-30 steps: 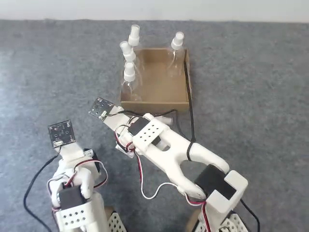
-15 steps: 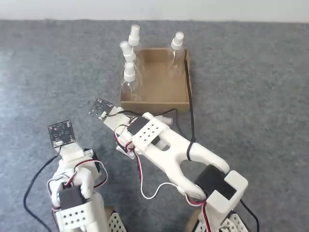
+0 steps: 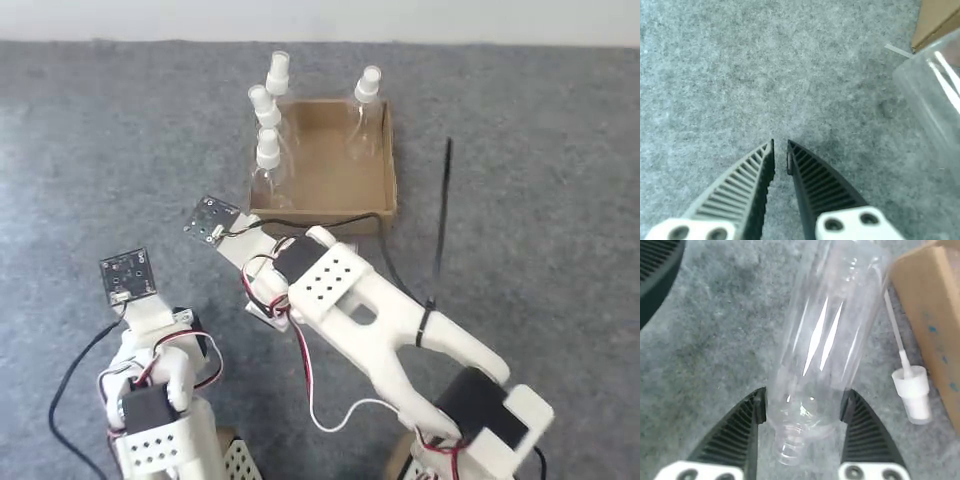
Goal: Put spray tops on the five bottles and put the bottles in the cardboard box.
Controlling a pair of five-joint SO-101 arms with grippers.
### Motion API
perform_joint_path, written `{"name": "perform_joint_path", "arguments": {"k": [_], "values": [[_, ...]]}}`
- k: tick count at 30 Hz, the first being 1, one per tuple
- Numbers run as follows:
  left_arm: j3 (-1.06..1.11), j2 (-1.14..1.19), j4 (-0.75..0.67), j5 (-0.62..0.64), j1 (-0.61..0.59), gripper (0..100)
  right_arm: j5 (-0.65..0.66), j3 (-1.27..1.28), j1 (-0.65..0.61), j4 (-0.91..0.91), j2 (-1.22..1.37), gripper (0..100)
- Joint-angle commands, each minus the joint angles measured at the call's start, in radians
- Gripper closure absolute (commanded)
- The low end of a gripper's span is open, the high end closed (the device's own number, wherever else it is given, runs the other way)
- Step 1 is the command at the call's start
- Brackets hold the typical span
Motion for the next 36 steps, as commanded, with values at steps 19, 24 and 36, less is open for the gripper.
{"name": "perform_joint_path", "arguments": {"k": [19, 24, 36], "values": [[-0.01, -0.017, 0.005, -0.002, -0.005, 96, 0.009, -0.046, -0.002, 0.209, -0.183, 92.5], [-0.01, -0.017, 0.005, -0.002, -0.005, 96, 0.009, -0.048, -0.002, 0.251, -0.183, 92.5], [-0.01, -0.017, 0.005, -0.002, -0.005, 96, 0.003, -0.044, -0.002, 0.364, -0.254, 92.5]]}}
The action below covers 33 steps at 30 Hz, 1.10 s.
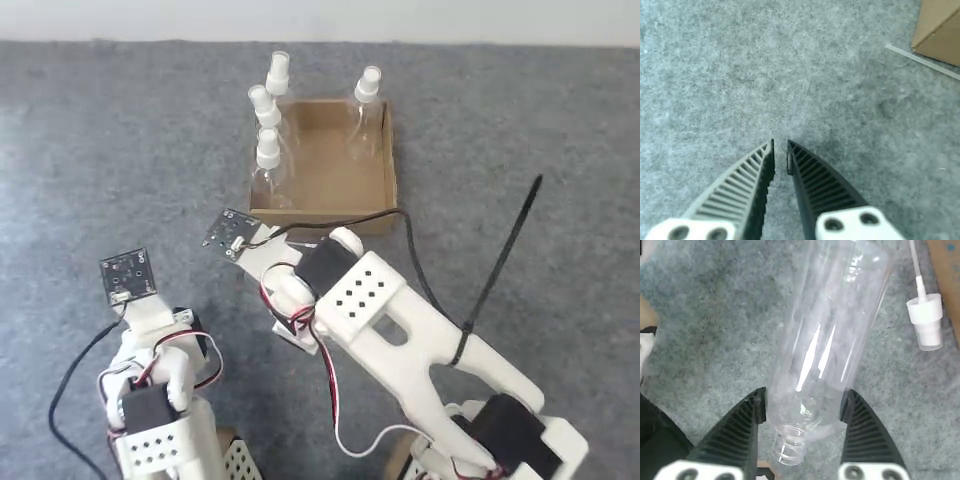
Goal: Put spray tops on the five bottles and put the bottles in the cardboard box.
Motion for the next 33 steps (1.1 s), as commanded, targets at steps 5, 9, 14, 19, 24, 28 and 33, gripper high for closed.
{"name": "perform_joint_path", "arguments": {"k": [5, 9, 14, 19, 24, 28, 33], "values": [[-0.01, -0.017, 0.005, -0.002, -0.005, 96, 0.0, -0.046, -0.001, 0.047, -0.059, 92.5], [-0.01, -0.017, 0.005, -0.002, -0.005, 96, -0.002, -0.046, 0.005, 0.105, -0.059, 92.5], [-0.01, -0.017, 0.005, -0.002, -0.005, 96, -0.08, -0.046, 0.067, 0.124, -0.056, 92.5], [-0.01, -0.017, 0.005, -0.002, -0.005, 96, -0.091, 0.002, 0.107, 0.122, -0.064, 92.5], [-0.01, -0.017, 0.005, -0.002, -0.005, 96, -0.092, 0.094, 0.143, 0.113, -0.064, 92.5], [-0.01, -0.017, 0.005, -0.002, -0.005, 96, -0.092, 0.121, 0.199, 0.116, -0.064, 92.5], [-0.01, -0.017, 0.005, -0.002, -0.005, 96, -0.094, 0.126, 0.288, 0.124, -0.064, 92.5]]}}
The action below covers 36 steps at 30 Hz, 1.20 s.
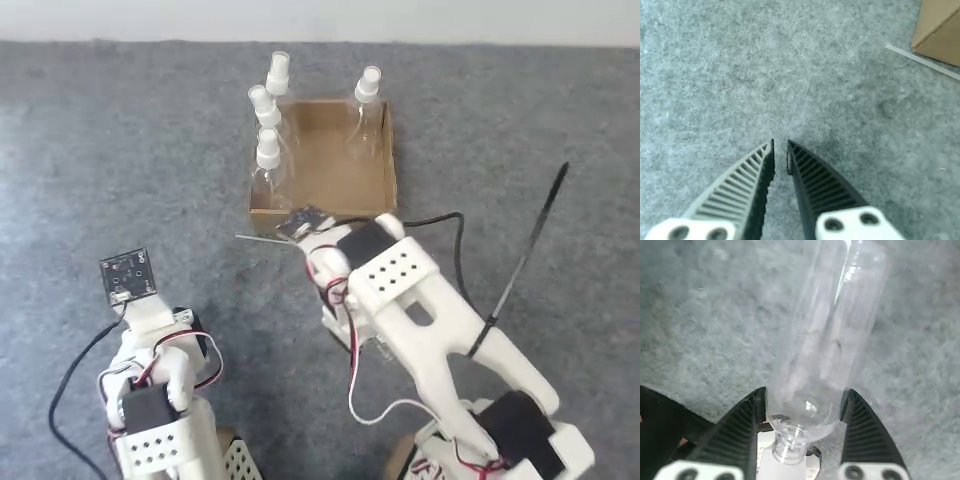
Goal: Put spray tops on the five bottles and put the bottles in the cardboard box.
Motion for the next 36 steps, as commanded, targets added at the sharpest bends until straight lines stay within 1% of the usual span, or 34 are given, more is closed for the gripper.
{"name": "perform_joint_path", "arguments": {"k": [1, 15, 23, 30, 36], "values": [[-0.01, -0.017, 0.005, -0.002, -0.005, 96, -0.011, -0.008, 0.076, 0.01, -0.059, 92.5], [-0.01, -0.017, 0.005, -0.002, -0.005, 96, -0.017, -0.006, 0.271, 0.012, -0.061, 92.5], [-0.01, -0.017, 0.005, -0.002, -0.005, 96, -0.218, -0.006, 0.377, 0.012, -0.061, 92.5], [-0.01, -0.017, 0.005, -0.002, -0.005, 96, -0.299, -0.006, 0.464, 0.012, -0.061, 92.5], [-0.01, -0.017, 0.005, -0.002, -0.005, 96, -0.373, -0.006, 0.507, 0.012, -0.061, 92.5]]}}
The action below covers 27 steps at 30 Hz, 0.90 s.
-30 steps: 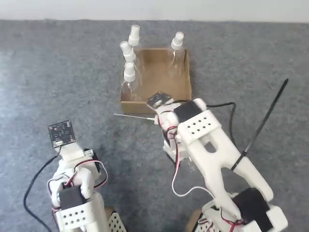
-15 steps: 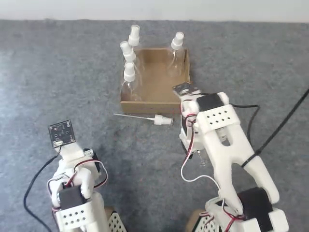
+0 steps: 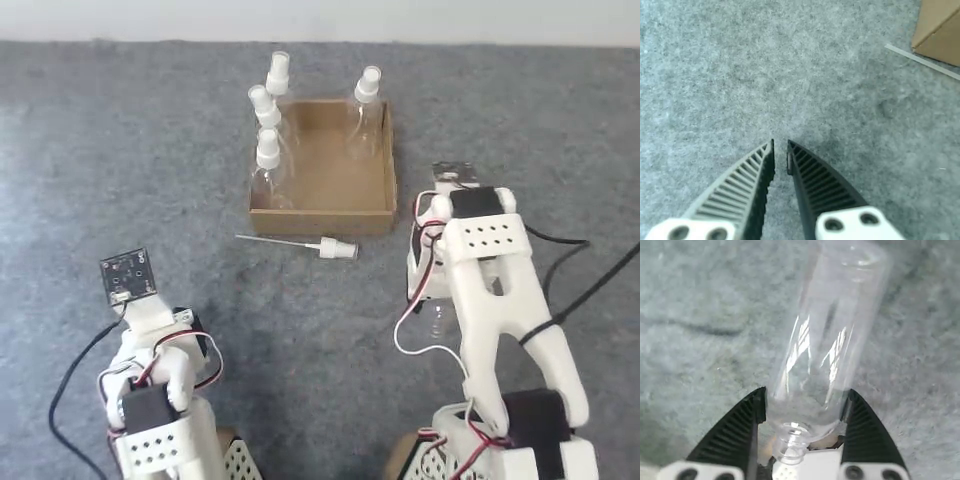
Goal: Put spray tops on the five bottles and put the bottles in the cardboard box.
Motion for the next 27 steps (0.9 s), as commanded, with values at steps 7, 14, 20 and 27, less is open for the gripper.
{"name": "perform_joint_path", "arguments": {"k": [7, 14, 20, 27], "values": [[-0.01, -0.017, 0.005, -0.002, -0.005, 96, -0.052, -0.006, 0.033, 0.012, -0.061, 92.5], [-0.01, -0.017, 0.005, -0.002, -0.005, 96, -0.055, -0.006, 0.062, 0.012, -0.061, 92.5], [-0.01, -0.017, 0.005, -0.002, -0.005, 96, -0.193, -0.006, 0.142, 0.005, -0.061, 92.5], [-0.01, -0.017, 0.005, -0.002, -0.005, 96, -0.252, -0.006, 0.159, 0.01, -0.059, 92.5]]}}
